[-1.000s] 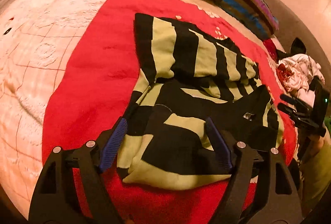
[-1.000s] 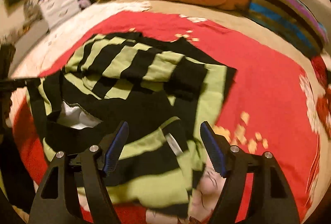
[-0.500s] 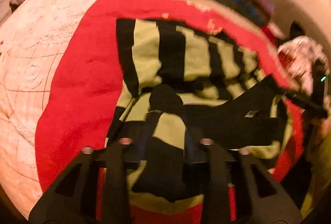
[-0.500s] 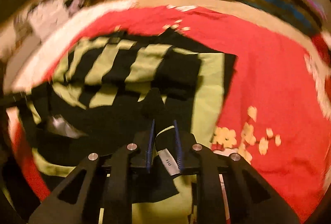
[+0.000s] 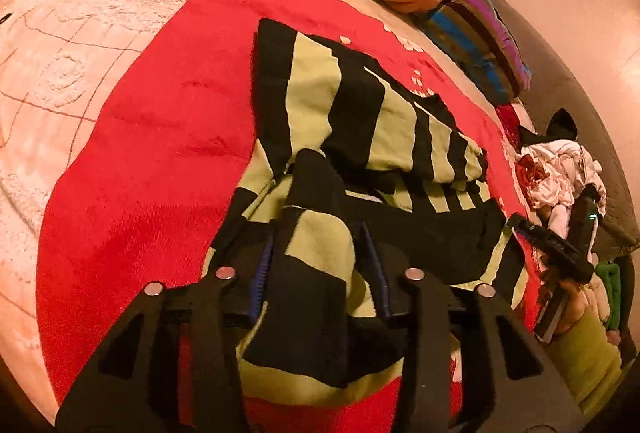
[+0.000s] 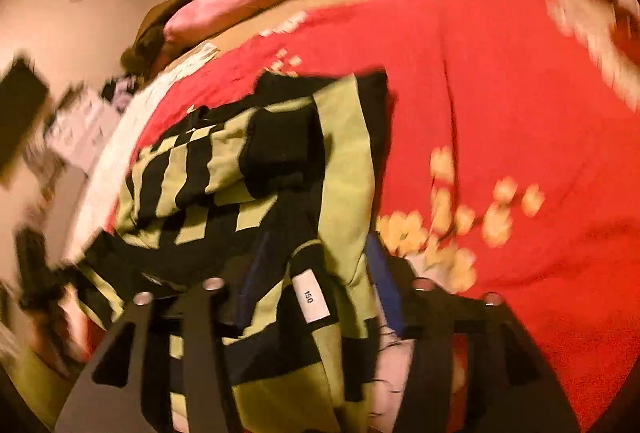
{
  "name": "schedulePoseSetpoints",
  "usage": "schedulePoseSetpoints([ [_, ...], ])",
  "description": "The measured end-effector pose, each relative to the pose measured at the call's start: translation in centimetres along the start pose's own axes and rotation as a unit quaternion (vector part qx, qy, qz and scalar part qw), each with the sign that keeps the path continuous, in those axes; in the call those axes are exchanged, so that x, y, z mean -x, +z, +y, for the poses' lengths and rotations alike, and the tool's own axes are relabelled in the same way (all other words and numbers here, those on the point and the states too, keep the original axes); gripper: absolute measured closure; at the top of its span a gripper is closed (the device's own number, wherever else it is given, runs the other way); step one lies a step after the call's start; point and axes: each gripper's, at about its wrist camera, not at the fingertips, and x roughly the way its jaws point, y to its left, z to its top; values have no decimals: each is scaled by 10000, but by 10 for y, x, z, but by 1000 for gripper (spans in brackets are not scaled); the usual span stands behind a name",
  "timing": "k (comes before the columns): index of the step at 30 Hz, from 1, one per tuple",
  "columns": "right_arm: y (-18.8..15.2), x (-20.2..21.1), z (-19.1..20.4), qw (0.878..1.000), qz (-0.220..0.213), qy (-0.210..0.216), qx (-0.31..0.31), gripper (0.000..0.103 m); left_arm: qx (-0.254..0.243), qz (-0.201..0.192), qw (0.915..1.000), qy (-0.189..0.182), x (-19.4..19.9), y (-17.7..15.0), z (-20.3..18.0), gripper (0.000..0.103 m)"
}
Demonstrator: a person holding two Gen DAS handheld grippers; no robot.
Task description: Fold small clothes
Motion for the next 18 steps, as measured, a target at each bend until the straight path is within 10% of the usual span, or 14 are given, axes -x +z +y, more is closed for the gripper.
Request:
schedulePoseSetpoints([
  [7,-3,-11,63,9746,158,-668,2132,44,-272,-5,9996,106,0,-3,-17,64],
  [13,-3,-55,56,9768,722,-591,1927,44,-488,70,9985,216,-3,-6,-27,64],
  [18,-3,-49,43,9850,618,-424,1552,98,-715,-12,9963,477,-1,-5,-34,94],
])
